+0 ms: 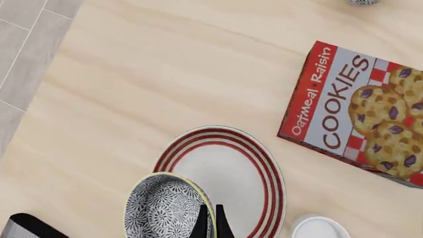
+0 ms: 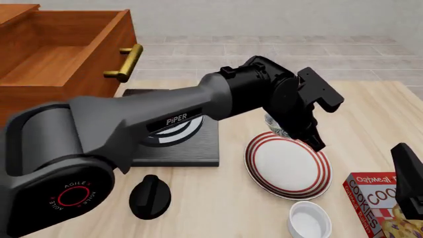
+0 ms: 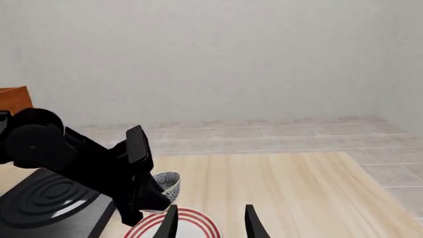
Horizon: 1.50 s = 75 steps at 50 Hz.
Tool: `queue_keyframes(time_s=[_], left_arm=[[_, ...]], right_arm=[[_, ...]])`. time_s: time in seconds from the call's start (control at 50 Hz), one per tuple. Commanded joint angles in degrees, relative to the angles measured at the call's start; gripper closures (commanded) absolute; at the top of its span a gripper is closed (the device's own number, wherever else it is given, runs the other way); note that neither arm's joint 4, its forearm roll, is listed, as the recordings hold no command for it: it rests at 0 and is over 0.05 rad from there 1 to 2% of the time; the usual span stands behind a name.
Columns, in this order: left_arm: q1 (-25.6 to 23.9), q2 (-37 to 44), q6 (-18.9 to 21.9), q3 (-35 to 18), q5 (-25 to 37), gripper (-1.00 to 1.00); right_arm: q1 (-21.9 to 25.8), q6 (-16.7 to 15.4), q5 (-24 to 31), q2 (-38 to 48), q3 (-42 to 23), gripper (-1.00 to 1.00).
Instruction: Pick the akita bowl in the top layer of the wooden cabinet and place it on the plate.
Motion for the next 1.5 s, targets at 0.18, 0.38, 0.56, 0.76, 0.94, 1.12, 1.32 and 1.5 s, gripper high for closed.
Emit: queue_keyframes(time_s=[0.18, 0.38, 0.56, 0.76, 0.94, 1.12, 1.32, 1.5], left_arm=[[-0.57, 2.19, -3.40, 0.18, -1.84, 1.00], [-0.22, 4.07, -3.73, 0.66, -3.03, 1.00], [0.18, 5.29, -4.21, 1.25, -4.10, 1.00], [-0.56, 6.10, -5.99, 1.89, -5.18, 1.00], [-0.65, 6.66, -6.51, 2.10, -5.70, 1.00], [-0.62, 6.76, -7.13, 2.68, -6.34, 1.00], [-0.44, 7.20, -7.39, 2.68, -6.64, 1.00], [-0.27, 7.58, -7.61, 2.95, -6.92, 1.00]], right_arm=[[-0.09, 0.09, -0.09, 0.00, 0.10, -1.00], [-0.20, 0.20, -0.13, 0.00, 0.12, -1.00], [-0.27, 0.27, -0.15, 0.00, 0.09, -1.00], [-0.26, 0.26, -0.16, 0.00, 0.15, -1.00], [-0.31, 0.19, -0.12, 0.00, 0.15, -1.00], [-0.24, 0.17, -0.13, 0.00, 0.14, -1.00], [-0.24, 0.19, -0.14, 0.00, 0.12, -1.00], [-0.27, 0.21, -0.15, 0.00, 0.13, -1.00]])
